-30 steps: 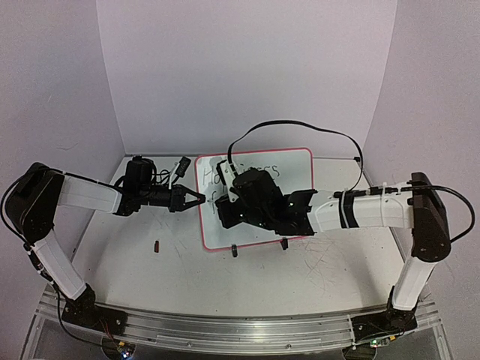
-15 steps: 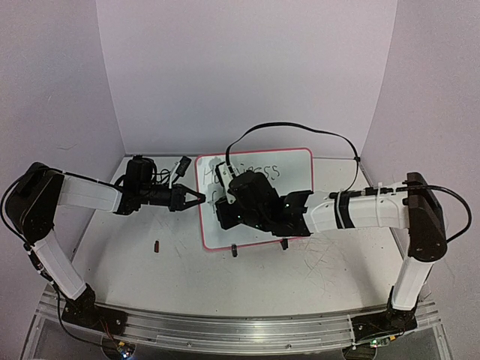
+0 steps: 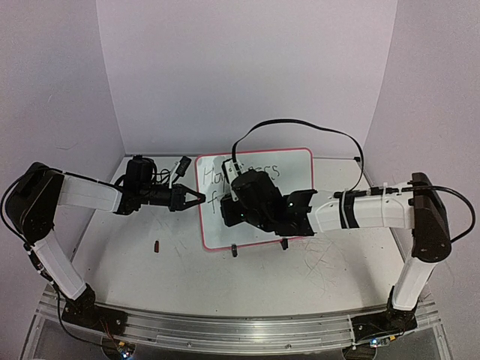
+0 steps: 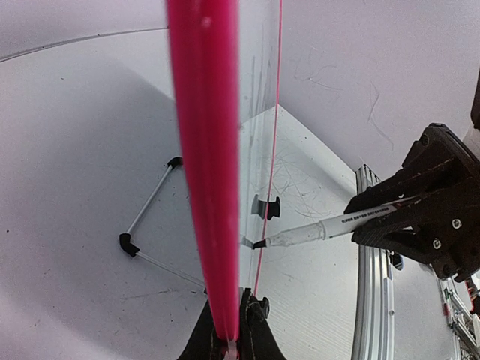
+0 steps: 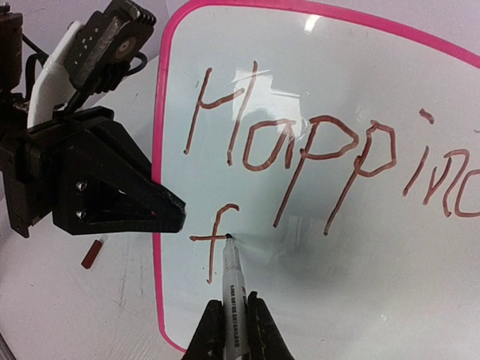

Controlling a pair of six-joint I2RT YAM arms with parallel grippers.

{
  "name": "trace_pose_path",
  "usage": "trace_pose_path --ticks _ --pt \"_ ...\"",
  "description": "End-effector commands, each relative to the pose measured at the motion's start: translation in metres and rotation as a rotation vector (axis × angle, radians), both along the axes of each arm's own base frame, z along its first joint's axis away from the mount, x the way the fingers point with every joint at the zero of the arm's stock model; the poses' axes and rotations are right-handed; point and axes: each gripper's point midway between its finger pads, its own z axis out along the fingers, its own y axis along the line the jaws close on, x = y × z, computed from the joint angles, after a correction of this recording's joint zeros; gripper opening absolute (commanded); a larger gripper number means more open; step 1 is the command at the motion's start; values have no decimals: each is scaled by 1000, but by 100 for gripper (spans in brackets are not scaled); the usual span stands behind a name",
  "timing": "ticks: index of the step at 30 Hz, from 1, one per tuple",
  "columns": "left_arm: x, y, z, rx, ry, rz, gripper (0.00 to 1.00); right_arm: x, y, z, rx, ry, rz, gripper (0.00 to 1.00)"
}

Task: Write a sentence on the whiteboard

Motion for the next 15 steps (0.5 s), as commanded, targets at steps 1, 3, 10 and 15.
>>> trace_pose_path --ticks 1,3,10,15 --pt "15 3 -12 70 -22 71 0 12 -17 21 19 -38 -79 0" --pt "15 3 -11 71 -24 72 0 9 -15 25 28 -38 -54 0" --pt "15 3 -12 71 -21 69 0 1 -18 43 131 -50 13 0" --pt "15 3 -12 73 -21 70 0 7 -15 37 128 -31 16 0"
